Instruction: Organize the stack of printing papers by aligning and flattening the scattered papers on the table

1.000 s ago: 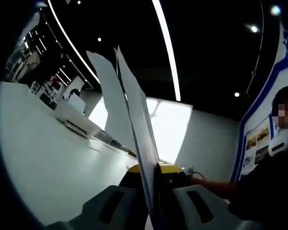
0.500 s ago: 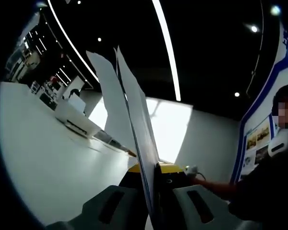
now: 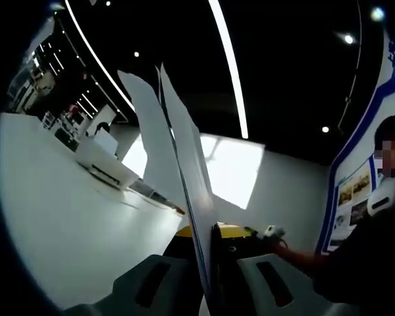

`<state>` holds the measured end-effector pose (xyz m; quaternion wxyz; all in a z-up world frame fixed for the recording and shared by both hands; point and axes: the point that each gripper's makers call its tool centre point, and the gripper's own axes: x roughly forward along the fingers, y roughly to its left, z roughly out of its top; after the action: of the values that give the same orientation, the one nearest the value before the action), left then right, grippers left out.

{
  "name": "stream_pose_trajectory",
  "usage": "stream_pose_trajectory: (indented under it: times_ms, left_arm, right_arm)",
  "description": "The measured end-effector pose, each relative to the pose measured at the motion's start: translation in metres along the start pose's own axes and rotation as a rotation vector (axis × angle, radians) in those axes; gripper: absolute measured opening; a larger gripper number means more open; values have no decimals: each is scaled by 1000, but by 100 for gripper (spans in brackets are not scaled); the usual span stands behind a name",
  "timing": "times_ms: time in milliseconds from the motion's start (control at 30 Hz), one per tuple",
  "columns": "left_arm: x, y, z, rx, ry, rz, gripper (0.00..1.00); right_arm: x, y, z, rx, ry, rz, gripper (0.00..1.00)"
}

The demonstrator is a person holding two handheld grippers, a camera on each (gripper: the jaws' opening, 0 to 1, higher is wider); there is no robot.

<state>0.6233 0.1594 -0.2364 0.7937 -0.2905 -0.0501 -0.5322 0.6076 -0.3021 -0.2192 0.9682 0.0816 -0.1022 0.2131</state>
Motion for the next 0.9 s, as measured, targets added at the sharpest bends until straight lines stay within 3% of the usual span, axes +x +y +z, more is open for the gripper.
stream_pose_trajectory:
  times_ms: [67, 400, 633, 900]
  left_arm:
    - [0, 0, 0, 1, 0, -1, 7]
    - [0, -1, 0, 10, 1, -2, 7]
    - [1, -3, -1, 18, 2, -1, 7]
    - [1, -5, -3, 27, 4, 0, 7]
  right_arm:
    - [2, 11, 10, -18, -21, 14, 0]
    - [6, 18, 46, -34, -119, 38, 0]
    - [13, 50, 64, -94, -140, 101, 0]
    - [16, 79, 84, -101, -184, 152, 0]
